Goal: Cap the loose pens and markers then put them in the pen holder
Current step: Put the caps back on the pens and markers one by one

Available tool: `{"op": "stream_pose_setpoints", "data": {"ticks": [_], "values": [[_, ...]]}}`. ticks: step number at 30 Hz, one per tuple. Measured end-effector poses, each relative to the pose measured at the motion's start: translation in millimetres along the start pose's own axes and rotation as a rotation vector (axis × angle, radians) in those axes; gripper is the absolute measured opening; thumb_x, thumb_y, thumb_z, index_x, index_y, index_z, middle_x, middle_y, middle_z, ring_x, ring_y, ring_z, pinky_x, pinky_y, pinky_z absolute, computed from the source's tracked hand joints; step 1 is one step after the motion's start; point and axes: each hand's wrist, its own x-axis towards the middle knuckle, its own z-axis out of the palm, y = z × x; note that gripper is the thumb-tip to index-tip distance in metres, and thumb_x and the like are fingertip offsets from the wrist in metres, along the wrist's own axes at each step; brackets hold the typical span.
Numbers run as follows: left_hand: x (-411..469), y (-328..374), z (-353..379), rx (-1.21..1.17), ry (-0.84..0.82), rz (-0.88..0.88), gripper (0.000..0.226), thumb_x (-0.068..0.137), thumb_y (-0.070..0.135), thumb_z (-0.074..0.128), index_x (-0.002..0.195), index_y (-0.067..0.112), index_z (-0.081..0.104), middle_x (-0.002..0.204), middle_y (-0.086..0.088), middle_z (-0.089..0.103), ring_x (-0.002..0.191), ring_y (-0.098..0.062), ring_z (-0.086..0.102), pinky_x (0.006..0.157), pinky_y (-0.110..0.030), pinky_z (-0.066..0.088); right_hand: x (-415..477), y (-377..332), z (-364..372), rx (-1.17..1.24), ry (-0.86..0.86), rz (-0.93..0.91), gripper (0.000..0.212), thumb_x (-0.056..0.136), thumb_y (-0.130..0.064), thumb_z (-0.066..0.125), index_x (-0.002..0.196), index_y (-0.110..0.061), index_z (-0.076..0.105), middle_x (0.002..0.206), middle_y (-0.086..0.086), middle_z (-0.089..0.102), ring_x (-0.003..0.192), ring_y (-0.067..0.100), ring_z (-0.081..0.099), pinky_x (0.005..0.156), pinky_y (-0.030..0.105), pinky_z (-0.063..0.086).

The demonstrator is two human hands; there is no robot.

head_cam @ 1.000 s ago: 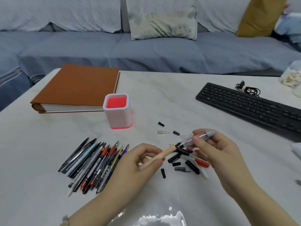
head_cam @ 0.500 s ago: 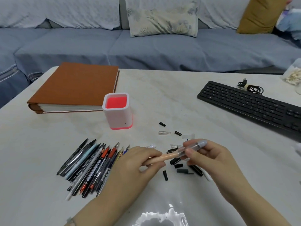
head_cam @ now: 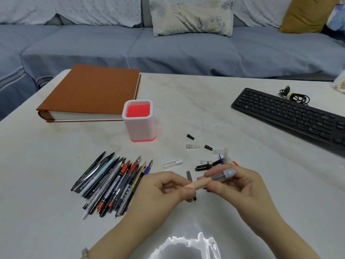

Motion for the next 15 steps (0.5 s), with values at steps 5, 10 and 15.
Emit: {"op": "stream_pose_setpoints", "data": {"ticks": [5, 10, 15], "values": [[-5.5, -10.4, -3.1, -0.407, -0.250, -0.400, 0.014, 0.067, 0.016, 0.068, 0.053, 0.013, 0.066, 0.045, -0.002, 0.056, 0.032, -0.004, 0.029, 0.033, -0.008, 0.017, -2.5, 3.4, 5.4, 0.014, -0.097, 0.036, 0.022, 0.055, -0.025, 0.078, 0.072, -0.014, 0.069, 0.074, 0.007, 0.073, 0.070, 0.015, 0.070, 0.065, 0.019, 0.054], [-0.9, -22.0, -5.8, 0.312, -0.082, -0.122, 0.020, 0.084, 0.030, 0.060, 0.069, 0.017, 0.066, 0.056, 0.006, 0.060, 0.048, -0.006, 0.048, 0.051, -0.021, 0.037, 1.3, 34.6, 13.4, 0.090, 0.076, 0.255, 0.010, 0.084, 0.003, 0.057, 0.079, -0.005, 0.058, 0.059, 0.003, 0.065, 0.054, 0.008, 0.062, 0.056, 0.016, 0.052], [8.4, -69.7, -42.5, 1.154, 0.223, 0.265, 0.022, 0.075, 0.027, 0.048, 0.074, 0.016, 0.067, 0.070, 0.003, 0.063, 0.060, -0.017, 0.061, 0.047, -0.024, 0.044, 12.3, 45.4, 9.4, -0.052, 0.303, 0.289, 0.007, 0.089, -0.005, 0.051, 0.093, -0.011, 0.051, 0.064, 0.003, 0.057, 0.047, 0.003, 0.059, 0.050, 0.014, 0.050]]}}
